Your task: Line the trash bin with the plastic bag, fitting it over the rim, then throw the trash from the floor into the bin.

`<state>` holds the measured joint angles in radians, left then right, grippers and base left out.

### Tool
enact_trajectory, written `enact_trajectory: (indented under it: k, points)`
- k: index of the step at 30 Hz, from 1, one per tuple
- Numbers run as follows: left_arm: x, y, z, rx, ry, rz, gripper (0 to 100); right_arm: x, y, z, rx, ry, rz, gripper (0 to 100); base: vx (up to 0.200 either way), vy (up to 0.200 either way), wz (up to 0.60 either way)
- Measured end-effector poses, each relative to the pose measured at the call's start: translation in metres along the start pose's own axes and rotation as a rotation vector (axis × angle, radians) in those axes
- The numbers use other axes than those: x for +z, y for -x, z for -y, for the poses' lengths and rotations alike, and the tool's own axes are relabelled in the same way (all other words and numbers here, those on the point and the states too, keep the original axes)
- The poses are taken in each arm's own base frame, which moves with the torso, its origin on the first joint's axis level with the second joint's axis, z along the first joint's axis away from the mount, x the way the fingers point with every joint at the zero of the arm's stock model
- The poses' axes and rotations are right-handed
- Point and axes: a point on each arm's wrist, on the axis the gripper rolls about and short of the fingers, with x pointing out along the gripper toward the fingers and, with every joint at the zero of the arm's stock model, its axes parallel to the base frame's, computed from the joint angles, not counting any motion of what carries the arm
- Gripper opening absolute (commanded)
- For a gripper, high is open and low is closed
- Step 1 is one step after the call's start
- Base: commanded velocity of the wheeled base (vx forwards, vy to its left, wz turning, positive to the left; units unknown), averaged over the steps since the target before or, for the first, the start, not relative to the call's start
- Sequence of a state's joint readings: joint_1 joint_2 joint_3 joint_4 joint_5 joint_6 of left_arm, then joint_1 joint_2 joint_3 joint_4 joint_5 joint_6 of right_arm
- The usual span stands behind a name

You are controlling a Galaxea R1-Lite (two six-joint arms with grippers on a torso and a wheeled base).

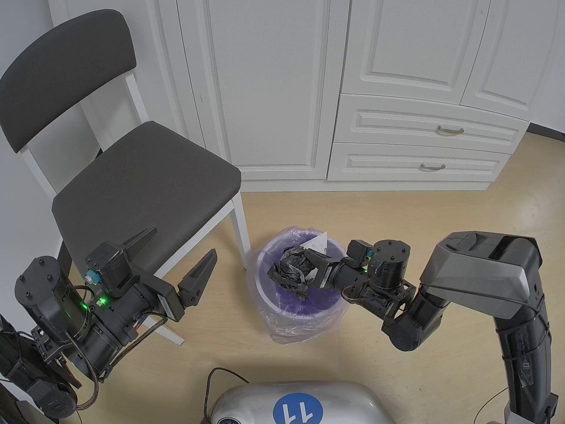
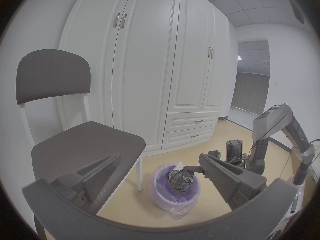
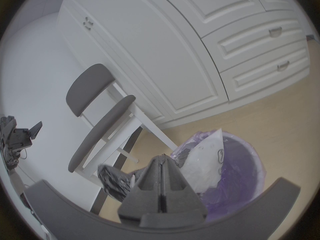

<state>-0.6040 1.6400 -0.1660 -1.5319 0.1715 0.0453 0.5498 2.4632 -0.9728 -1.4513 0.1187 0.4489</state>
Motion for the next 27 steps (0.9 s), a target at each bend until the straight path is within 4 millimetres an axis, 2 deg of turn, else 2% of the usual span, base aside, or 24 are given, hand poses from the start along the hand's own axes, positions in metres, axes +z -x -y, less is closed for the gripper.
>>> enact_trajectory:
  k: [8,16,22,27]
  points:
    - [-0.001,0.000,0.000,0.001,-0.002,-0.004,100,-0.025,-0.009,0.020,-0.029,-0.047,-0.024,0,0.000,0.000,0.00]
    - [-0.002,0.000,0.000,0.000,-0.002,-0.007,100,-0.043,-0.009,0.015,-0.010,-0.049,-0.053,0,0.000,0.000,0.00]
    - [-0.002,0.000,0.000,-0.001,-0.002,-0.008,100,-0.048,-0.014,0.019,-0.014,-0.066,-0.049,0,0.000,0.000,0.00]
    - [-0.002,-0.001,0.000,-0.001,-0.003,-0.010,100,-0.047,-0.023,0.029,-0.044,-0.146,-0.038,0,0.000,0.000,0.00]
